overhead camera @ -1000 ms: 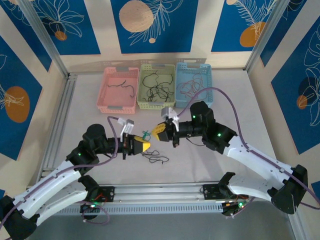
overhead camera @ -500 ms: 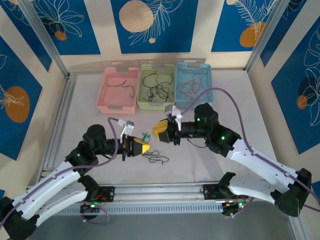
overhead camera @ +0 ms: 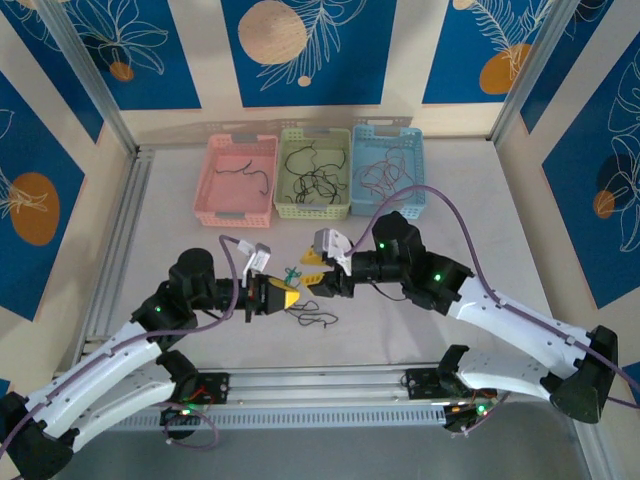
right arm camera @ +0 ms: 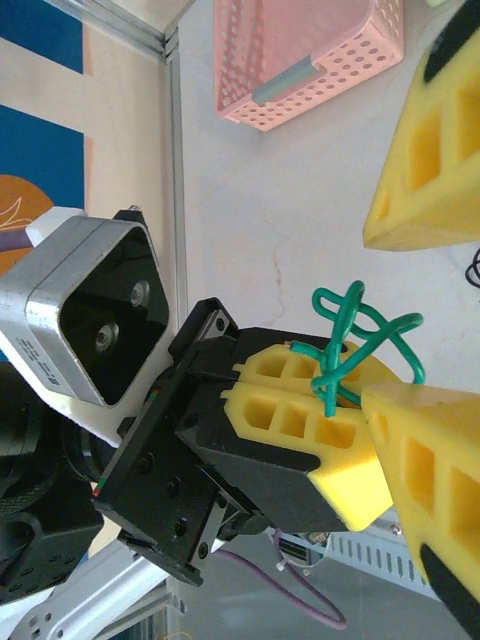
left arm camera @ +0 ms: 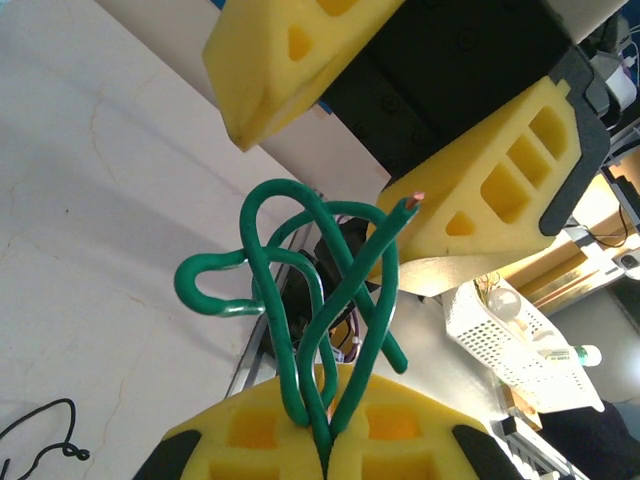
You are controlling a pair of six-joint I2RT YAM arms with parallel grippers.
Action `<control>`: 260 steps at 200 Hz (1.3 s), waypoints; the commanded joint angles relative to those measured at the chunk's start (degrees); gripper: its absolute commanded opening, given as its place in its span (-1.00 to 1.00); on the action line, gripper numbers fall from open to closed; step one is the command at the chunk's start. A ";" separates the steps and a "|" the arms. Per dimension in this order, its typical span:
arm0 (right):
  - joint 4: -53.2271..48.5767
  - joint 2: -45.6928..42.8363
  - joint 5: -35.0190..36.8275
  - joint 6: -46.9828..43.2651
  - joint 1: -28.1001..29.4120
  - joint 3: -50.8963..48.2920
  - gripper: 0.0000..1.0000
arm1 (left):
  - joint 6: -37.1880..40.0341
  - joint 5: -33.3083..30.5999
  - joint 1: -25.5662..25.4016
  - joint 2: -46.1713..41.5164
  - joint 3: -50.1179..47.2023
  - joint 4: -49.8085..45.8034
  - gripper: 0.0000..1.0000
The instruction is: Untangle the cables
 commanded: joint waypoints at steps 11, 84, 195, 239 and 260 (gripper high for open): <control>-0.74 0.42 0.83 -3.22 1.07 1.93 -0.35 | 1.15 1.19 0.10 0.07 1.76 -0.60 -1.00; -1.17 1.29 2.84 -4.90 2.44 1.21 -0.46 | 0.55 1.62 0.11 0.51 1.83 0.33 -1.00; 1.35 1.69 8.29 -3.71 3.14 0.26 -1.00 | 0.34 0.24 0.15 0.25 1.76 0.30 -1.00; 5.80 0.58 13.37 13.41 0.54 -1.69 -1.00 | 1.57 -2.09 0.11 -0.18 1.72 -1.26 -1.00; 5.71 -0.04 16.53 25.06 -0.23 -2.20 -1.00 | 2.69 -3.62 0.11 -0.67 1.71 -3.20 -1.00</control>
